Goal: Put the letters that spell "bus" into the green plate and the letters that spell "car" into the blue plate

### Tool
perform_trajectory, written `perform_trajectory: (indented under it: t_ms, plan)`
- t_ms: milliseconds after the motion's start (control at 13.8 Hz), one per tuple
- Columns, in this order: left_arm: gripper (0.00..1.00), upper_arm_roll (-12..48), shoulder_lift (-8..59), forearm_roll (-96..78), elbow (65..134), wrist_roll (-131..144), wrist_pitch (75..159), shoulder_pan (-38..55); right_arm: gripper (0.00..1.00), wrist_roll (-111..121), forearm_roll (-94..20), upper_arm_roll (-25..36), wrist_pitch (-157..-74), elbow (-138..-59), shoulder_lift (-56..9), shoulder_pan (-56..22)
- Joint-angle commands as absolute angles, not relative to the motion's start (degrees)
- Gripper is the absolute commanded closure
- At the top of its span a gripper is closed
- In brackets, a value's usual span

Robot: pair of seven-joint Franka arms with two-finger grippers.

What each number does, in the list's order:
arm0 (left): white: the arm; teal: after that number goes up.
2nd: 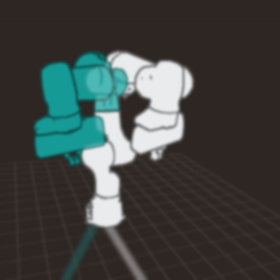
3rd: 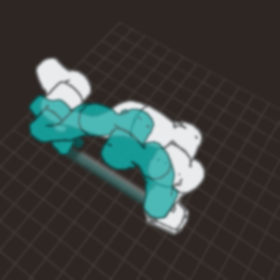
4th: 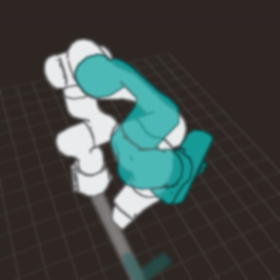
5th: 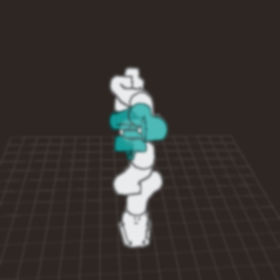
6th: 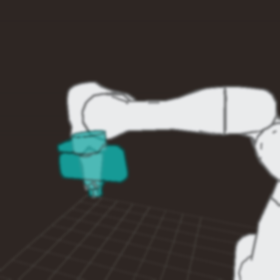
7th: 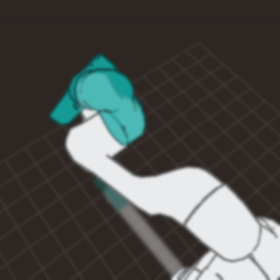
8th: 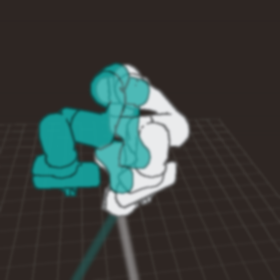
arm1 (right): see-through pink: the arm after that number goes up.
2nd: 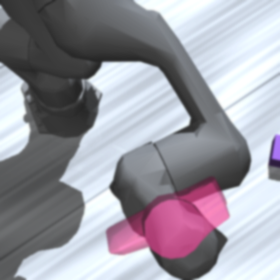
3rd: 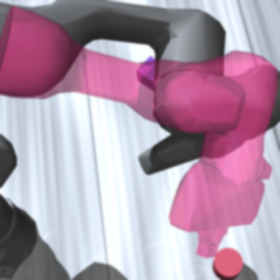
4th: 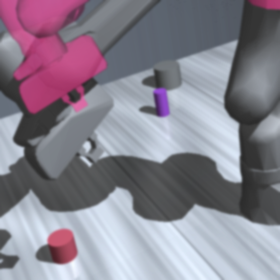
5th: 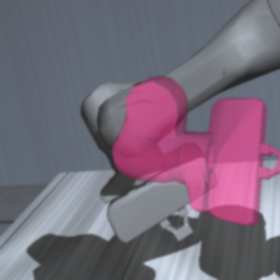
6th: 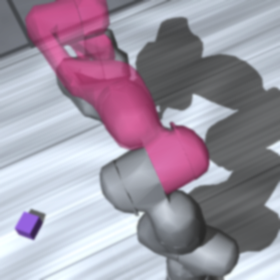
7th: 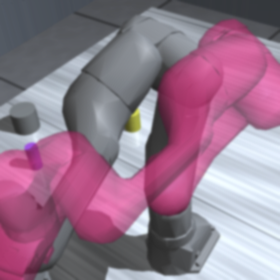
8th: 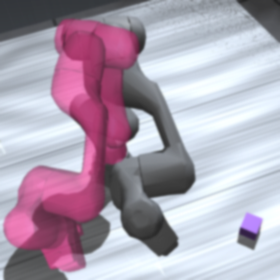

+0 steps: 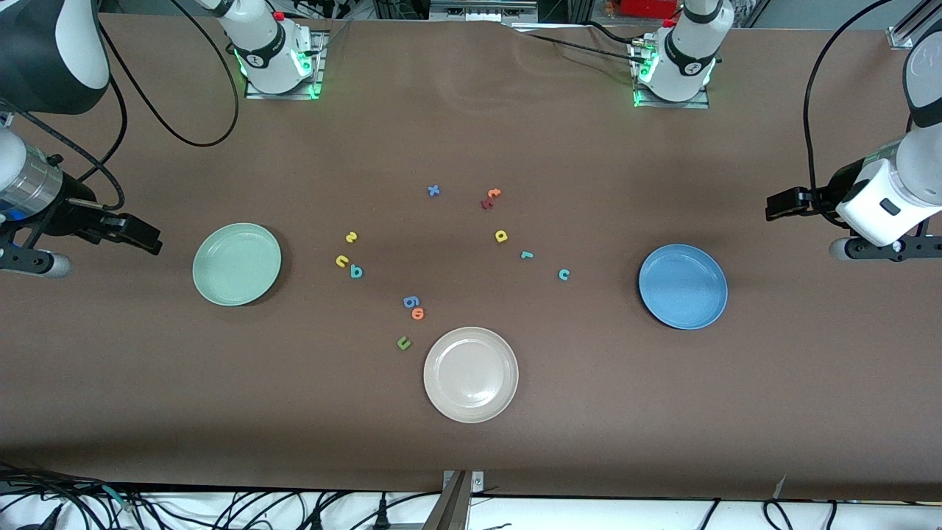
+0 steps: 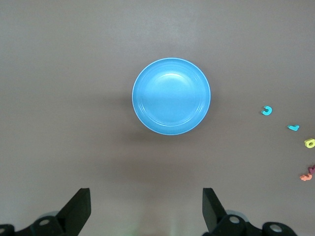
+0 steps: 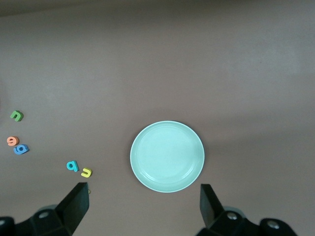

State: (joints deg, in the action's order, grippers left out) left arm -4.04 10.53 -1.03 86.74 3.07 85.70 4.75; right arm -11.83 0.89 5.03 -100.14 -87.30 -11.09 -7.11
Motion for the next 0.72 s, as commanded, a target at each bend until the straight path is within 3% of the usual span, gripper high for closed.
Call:
perform_trajectory:
  t_ms: [0, 652]
  plan:
    - [0.00, -4.0, 10.8, 0.4, 86.0, 2.0, 85.9, 5.0, 0.00, -12.7, 1.3, 5.0, -100.4, -87.5, -10.9, -7.4]
    - [0.00, -4.0, 11.3, 0.4, 84.7, 2.0, 85.9, 5.0, 0.00, -12.8, 1.3, 5.0, -100.4, -87.5, -10.9, -7.4]
